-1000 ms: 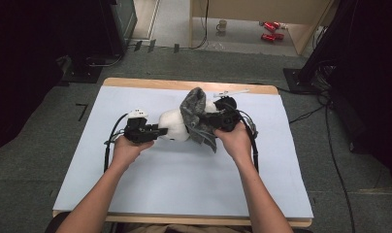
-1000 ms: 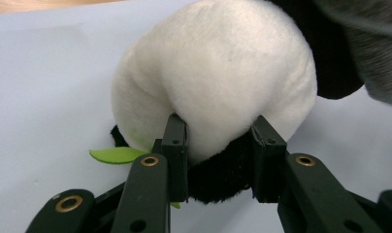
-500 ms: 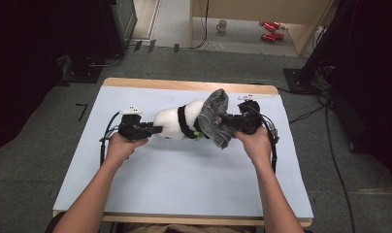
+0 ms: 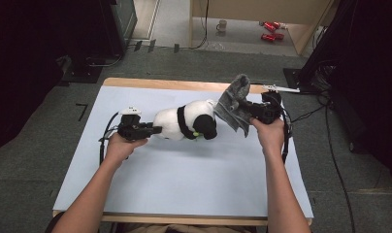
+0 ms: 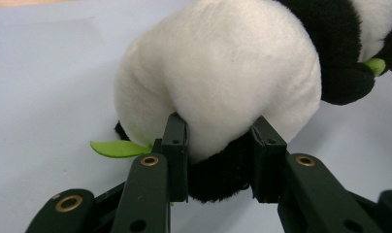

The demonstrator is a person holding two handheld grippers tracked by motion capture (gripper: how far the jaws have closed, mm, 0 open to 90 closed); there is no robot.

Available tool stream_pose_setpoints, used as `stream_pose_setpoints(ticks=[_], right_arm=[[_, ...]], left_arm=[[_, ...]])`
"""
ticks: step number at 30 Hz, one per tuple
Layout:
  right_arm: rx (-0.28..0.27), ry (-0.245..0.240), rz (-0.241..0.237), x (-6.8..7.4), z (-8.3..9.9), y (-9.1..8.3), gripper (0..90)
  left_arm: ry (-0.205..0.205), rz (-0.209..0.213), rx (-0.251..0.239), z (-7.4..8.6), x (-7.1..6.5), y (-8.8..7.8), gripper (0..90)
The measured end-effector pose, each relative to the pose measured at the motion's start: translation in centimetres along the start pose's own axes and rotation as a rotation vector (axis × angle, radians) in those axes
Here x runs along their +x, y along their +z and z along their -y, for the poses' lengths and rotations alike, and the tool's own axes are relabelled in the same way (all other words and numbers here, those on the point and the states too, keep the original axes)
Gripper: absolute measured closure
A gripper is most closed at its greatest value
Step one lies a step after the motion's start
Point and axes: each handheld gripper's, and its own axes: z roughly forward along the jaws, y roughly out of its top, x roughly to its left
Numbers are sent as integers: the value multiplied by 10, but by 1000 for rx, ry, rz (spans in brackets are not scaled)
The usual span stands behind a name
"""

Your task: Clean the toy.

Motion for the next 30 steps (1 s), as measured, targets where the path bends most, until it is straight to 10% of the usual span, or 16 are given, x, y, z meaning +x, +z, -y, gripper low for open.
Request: stream_pose_setpoints(ticks=[11,20,30], right_arm=[[120,-80,-93,27,12,55,807],[210,-133,-42,25,36,56,808],[268,-85,-89,18,64,64,809]], left_arm=[[6,6,18,1,-1,2,677],[-2,0,31,1,-4,4,692],[-10,0,28,1,-3,4,691]])
